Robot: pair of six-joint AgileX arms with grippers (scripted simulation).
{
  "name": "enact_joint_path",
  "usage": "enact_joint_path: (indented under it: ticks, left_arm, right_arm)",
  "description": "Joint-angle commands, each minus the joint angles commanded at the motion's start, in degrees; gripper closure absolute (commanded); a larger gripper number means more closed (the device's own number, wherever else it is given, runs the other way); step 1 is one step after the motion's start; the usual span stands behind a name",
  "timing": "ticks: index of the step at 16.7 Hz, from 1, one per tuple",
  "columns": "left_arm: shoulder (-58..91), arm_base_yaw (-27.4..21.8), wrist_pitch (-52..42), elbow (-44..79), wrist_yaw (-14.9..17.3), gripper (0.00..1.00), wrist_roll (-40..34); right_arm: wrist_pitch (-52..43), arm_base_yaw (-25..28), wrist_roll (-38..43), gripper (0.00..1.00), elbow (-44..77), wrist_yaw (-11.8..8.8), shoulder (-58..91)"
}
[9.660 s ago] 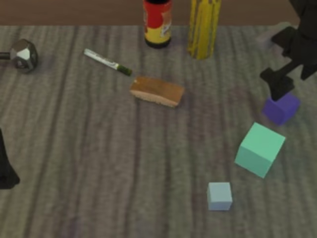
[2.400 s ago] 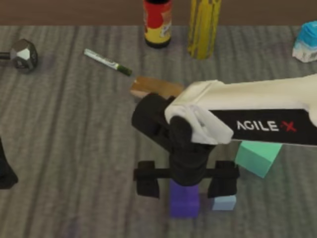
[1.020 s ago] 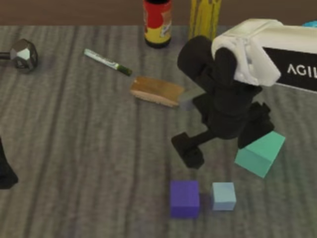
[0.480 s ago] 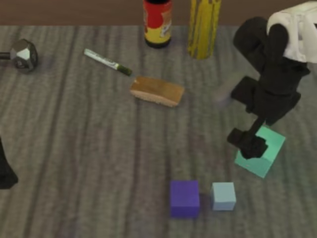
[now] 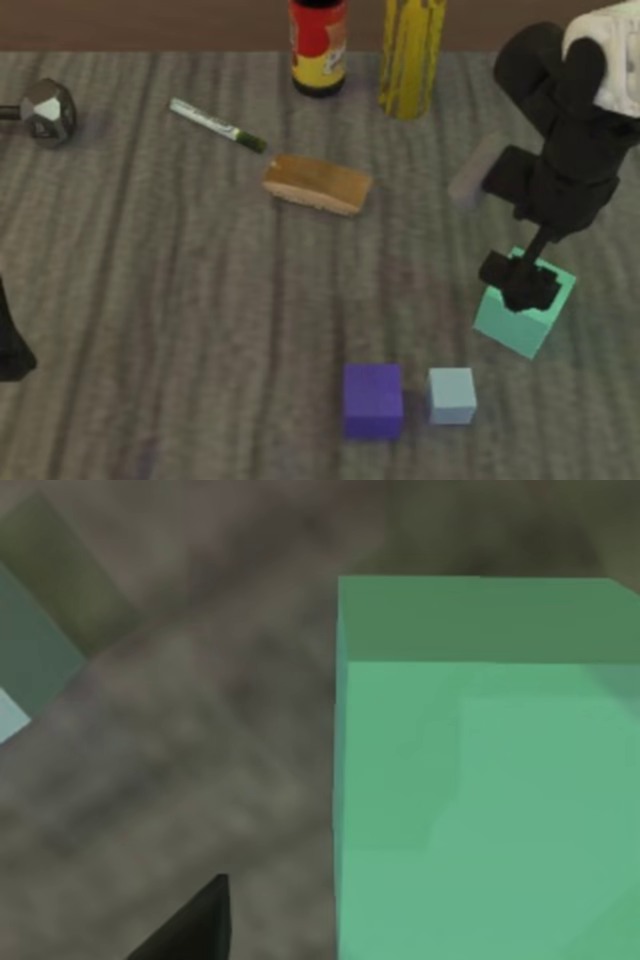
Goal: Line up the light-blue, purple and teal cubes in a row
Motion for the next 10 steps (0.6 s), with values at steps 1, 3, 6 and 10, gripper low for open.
enact_joint_path:
  ticks: [1, 3, 6, 10]
  left_arm:
    - [0.0, 0.0, 0.0, 0.0, 0.0, 0.0, 0.0]
    - [0.0, 0.0, 0.0, 0.0, 0.0, 0.0, 0.0]
    - [0.0, 0.0, 0.0, 0.0, 0.0, 0.0, 0.0]
    - [0.0, 0.0, 0.0, 0.0, 0.0, 0.0, 0.0]
  right_arm:
    - [0.19, -0.02, 0.02, 0.0, -0.11, 0.0, 0.07]
    - [2.31, -0.11, 0.11, 0.0, -1.35, -0.01, 0.95]
    - [9.09, -0.15, 0.13, 0.0, -5.0, 0.01, 3.79]
    - [17.5, -0.18, 0.14, 0.0, -9.66, 0.04, 7.5]
